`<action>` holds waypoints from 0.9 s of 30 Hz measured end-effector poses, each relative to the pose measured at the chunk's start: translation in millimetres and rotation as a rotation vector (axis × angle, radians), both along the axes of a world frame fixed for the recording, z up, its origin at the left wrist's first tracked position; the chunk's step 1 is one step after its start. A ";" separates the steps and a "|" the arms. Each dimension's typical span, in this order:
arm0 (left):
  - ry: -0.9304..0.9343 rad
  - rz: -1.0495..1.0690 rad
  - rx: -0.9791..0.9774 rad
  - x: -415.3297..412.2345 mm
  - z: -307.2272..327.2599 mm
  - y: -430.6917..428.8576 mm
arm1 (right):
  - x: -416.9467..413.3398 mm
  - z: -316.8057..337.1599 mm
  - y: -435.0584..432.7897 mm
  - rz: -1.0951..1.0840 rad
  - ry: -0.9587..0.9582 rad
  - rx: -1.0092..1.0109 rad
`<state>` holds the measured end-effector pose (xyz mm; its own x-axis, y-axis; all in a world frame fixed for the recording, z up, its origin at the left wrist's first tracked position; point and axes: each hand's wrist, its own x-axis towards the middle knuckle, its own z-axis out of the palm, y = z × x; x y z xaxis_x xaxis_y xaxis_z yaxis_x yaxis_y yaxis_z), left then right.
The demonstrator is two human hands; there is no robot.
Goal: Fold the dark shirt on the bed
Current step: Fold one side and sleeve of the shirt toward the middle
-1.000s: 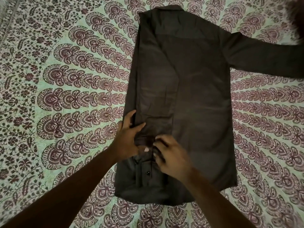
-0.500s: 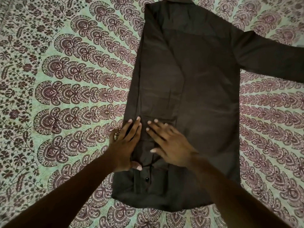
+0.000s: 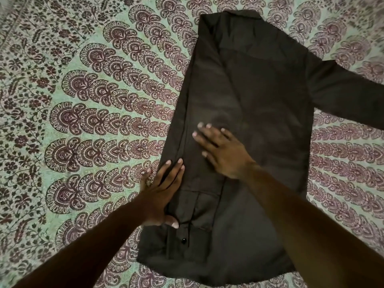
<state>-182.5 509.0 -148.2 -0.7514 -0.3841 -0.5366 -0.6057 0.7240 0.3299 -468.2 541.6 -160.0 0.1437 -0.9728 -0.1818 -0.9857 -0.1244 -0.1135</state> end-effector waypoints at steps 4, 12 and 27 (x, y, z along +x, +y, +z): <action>0.024 0.007 0.007 1.4 -0.8 -0.1 | -16.6 11.8 -47.6 -0.417 -0.048 0.008; 0.050 0.003 -0.014 4.4 -6.2 -0.5 | -4.0 -1.9 -54.7 0.031 0.045 -0.031; 0.338 0.140 -0.409 -108.0 1.8 -100.1 | -58.1 -2.0 -87.9 -0.017 0.044 -0.038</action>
<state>-290.5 408.8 -146.4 -0.7825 -0.6197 -0.0603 -0.6149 0.7539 0.2315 -526.3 453.7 -162.0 0.1196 -0.9813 -0.1506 -0.9917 -0.1109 -0.0652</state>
